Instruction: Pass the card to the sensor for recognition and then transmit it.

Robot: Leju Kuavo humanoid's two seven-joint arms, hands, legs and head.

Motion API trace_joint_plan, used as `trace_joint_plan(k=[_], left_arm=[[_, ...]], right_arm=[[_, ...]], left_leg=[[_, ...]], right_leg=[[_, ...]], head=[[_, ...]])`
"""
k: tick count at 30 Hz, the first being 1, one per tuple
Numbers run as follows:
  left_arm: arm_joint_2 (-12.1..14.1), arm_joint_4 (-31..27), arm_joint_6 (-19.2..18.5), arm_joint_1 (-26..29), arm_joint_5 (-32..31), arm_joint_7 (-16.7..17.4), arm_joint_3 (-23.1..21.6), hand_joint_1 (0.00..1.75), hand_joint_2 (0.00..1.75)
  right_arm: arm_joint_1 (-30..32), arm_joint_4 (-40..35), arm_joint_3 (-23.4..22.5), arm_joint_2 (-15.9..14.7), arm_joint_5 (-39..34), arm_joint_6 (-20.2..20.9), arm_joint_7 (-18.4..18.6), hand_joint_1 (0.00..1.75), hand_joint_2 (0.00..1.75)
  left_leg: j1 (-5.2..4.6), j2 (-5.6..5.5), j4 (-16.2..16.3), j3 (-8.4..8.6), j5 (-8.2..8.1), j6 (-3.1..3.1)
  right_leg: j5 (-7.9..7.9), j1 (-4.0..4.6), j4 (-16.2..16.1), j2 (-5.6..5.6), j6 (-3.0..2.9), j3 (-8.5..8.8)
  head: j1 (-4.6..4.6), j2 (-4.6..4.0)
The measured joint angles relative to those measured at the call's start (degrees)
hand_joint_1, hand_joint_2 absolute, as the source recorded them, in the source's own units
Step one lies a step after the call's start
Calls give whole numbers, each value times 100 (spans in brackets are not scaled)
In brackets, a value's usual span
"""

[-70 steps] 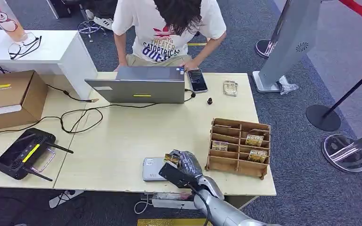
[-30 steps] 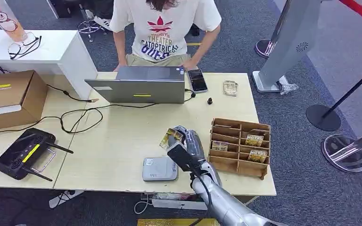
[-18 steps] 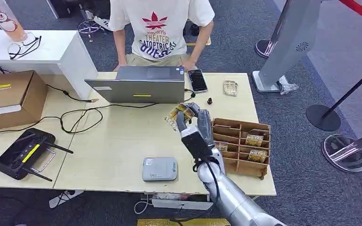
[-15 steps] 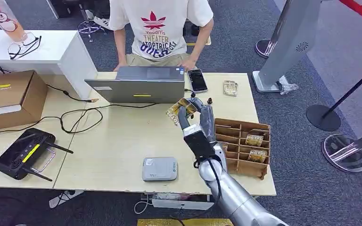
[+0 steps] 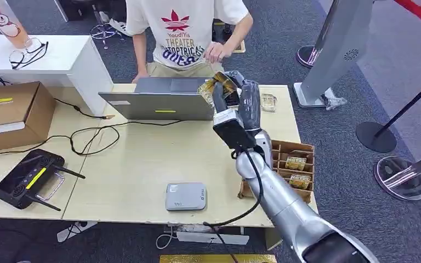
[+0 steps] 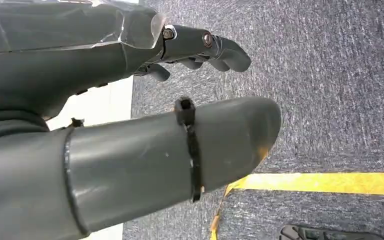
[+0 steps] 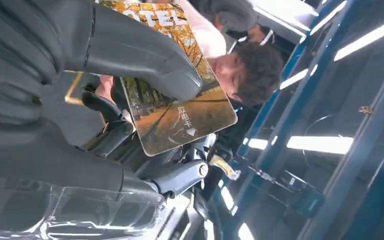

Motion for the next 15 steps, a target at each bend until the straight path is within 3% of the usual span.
trace_joint_plan(k=[15], left_arm=[[2, 0, -66, -35, -101, 44, -158, 0, 0]], right_arm=[[-1279, 1850, -48, 55, 1415, -402, 527, 175, 175]], left_leg=[[0, -1, 1, 0, 2, -3]], right_leg=[[0, 0, 0, -1, 0, 1]], head=[[2, 0]])
